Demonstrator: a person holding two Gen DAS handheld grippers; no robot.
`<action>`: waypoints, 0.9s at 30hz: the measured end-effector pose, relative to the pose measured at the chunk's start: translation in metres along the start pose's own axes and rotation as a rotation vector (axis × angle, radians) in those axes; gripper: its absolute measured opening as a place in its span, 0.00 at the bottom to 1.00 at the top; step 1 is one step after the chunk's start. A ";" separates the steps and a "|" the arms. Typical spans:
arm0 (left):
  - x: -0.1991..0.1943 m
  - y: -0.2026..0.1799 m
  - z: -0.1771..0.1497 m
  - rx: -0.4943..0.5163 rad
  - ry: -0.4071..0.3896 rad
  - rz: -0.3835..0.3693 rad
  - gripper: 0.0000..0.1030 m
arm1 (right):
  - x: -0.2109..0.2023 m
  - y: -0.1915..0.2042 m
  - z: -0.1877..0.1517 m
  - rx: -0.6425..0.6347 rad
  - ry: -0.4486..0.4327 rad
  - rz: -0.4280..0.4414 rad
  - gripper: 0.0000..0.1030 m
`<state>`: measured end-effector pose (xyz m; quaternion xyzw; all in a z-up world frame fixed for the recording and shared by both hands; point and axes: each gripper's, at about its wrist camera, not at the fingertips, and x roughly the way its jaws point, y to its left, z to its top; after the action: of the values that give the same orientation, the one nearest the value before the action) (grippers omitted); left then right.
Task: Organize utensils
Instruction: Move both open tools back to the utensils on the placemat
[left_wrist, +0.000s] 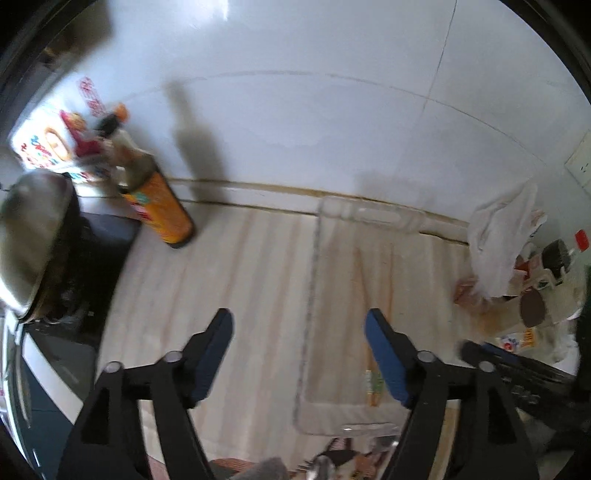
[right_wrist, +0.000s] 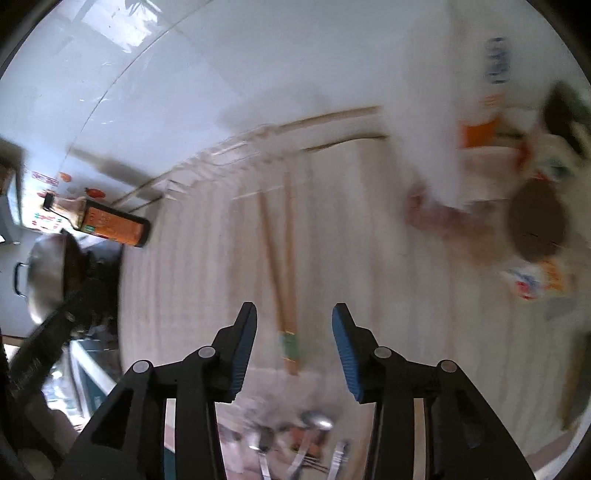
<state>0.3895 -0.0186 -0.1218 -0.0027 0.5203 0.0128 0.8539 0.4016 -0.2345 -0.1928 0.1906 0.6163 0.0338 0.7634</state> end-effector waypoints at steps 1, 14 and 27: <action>-0.005 0.003 -0.007 -0.007 -0.026 0.015 0.95 | -0.007 -0.007 -0.007 0.007 -0.014 -0.018 0.44; -0.009 -0.025 -0.105 0.098 0.077 -0.024 1.00 | -0.030 -0.099 -0.120 0.136 0.004 -0.113 0.44; 0.037 -0.091 -0.211 0.210 0.386 -0.285 0.48 | 0.044 -0.129 -0.212 0.126 0.186 -0.189 0.06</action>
<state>0.2218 -0.1123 -0.2523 0.0106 0.6663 -0.1623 0.7277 0.1862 -0.2886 -0.3124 0.1752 0.7006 -0.0597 0.6892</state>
